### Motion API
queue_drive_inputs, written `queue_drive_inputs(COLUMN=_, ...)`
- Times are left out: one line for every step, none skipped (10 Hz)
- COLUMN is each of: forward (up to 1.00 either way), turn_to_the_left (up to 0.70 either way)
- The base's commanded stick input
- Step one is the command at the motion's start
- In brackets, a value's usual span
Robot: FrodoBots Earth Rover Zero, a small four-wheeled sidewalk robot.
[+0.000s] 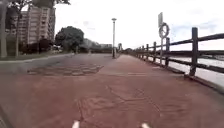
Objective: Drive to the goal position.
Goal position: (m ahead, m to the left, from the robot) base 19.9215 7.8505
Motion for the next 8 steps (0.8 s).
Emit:
queue_drive_inputs(forward=0.0, turn_to_the_left=0.0)
queue_drive_inputs(forward=0.0, turn_to_the_left=0.0)
queue_drive_inputs(forward=0.0, turn_to_the_left=0.0)
queue_drive_inputs(forward=0.0, turn_to_the_left=0.0)
queue_drive_inputs(forward=0.0, turn_to_the_left=0.0)
queue_drive_inputs(forward=0.4, turn_to_the_left=0.0)
queue_drive_inputs(forward=0.7, turn_to_the_left=0.0)
queue_drive_inputs(forward=0.7, turn_to_the_left=0.0)
